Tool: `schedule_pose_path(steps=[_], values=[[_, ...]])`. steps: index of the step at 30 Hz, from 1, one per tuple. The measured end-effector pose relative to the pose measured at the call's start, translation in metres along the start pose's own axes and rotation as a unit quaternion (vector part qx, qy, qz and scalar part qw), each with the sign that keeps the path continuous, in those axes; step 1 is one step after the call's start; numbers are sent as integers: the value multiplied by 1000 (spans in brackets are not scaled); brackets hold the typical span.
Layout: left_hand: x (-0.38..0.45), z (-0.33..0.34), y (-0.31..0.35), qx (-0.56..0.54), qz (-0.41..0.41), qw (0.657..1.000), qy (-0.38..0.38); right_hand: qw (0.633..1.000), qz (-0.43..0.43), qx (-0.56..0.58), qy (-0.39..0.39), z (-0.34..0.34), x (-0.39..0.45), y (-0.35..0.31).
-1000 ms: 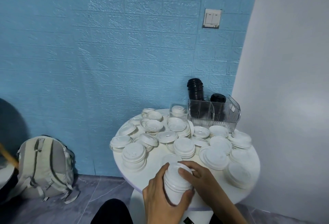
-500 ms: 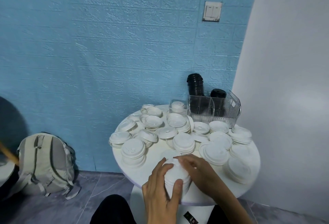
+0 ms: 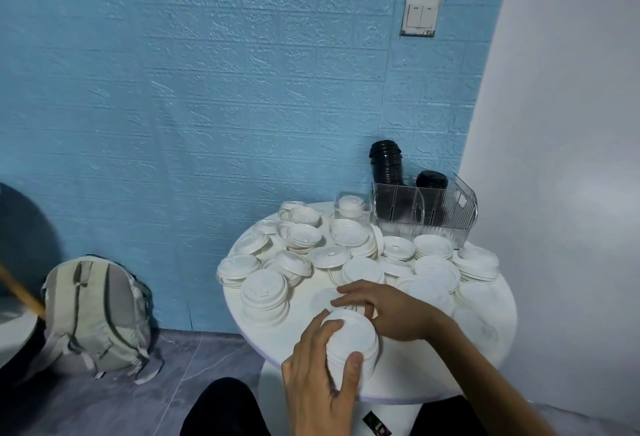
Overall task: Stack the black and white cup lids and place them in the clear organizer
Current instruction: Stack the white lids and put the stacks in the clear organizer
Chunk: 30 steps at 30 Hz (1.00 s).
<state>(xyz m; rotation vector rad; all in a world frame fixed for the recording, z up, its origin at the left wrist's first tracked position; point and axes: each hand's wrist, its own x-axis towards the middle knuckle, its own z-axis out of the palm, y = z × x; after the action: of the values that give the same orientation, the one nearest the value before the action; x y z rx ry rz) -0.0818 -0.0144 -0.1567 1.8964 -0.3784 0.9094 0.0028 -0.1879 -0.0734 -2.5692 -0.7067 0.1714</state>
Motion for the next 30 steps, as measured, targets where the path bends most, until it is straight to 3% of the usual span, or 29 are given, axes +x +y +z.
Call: schedule_pose_path(steps=[6,14,25,30], values=[[1,-1,0,-4,4,1000,4,997,-11,4,81,2,-7,-13],[2,-2,2,-3,3,1000,1,996,4,-10,88,1,-12,1],[2,-1,-1,-4,-9,1000,-12,973,39,107,199,-39,-36,-33],[5,-5,6,-23,-40,999,15,968,16,171,184,-34,-52,-54]])
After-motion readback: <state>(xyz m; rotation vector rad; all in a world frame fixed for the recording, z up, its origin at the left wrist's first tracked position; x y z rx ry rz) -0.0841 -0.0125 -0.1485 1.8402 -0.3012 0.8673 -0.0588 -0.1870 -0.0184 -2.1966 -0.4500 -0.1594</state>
